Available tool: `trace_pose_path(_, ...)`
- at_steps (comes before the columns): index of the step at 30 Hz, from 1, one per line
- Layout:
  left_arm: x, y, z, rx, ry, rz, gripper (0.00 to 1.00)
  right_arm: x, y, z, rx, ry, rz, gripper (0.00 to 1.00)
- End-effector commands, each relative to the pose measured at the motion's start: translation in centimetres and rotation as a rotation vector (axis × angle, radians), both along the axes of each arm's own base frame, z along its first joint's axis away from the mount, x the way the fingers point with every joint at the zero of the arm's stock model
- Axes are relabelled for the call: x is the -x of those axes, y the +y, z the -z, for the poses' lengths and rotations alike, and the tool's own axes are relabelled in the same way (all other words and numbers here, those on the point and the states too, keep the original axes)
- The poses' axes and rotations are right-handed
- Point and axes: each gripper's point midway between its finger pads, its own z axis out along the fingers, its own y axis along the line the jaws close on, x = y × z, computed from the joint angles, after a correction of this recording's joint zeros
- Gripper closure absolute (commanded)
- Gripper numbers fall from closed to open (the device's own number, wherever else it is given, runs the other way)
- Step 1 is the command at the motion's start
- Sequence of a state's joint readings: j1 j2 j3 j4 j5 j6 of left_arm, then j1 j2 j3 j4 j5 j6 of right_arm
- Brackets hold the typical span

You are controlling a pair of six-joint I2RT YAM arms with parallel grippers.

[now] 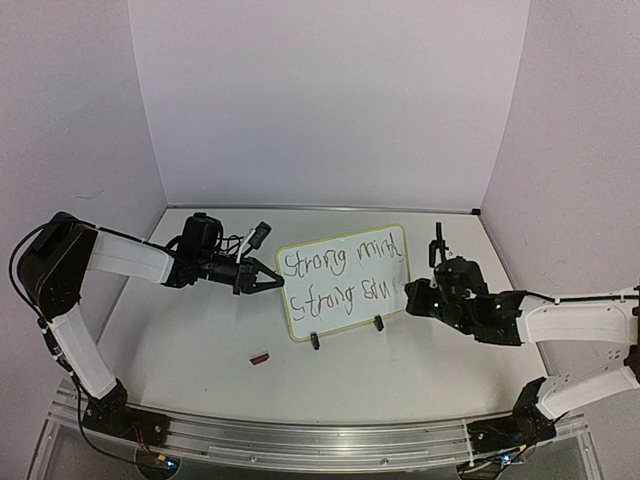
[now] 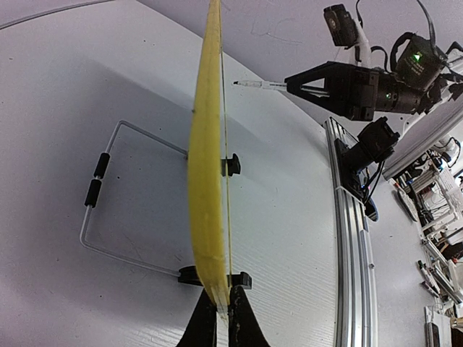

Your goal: Write a sentence on the whiteboard

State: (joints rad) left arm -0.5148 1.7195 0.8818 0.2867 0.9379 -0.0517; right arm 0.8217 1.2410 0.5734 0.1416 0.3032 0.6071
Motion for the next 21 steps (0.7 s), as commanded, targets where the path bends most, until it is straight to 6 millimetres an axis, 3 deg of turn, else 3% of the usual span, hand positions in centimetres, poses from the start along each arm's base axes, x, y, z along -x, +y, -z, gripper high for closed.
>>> trace_pose_path(1, 0.5, 0.1, 0.9, -0.037, -0.011, 0.001, 1.0, -1.6, 0.2, -3.8, 0.003, -0.09, 0.019, 1.0)
trace_pose_path(10, 0.5, 0.1, 1.0, -0.038, -0.007, 0.002, 1.0, -2.9, 0.6, -3.8, 0.027, -0.09, 0.008, 1.0)
trace_pose_path(21, 0.5, 0.1, 1.0, -0.037, -0.007, 0.003, 1.0, -2.7, 0.5, -1.2, 0.041, -0.035, 0.0, 1.0)
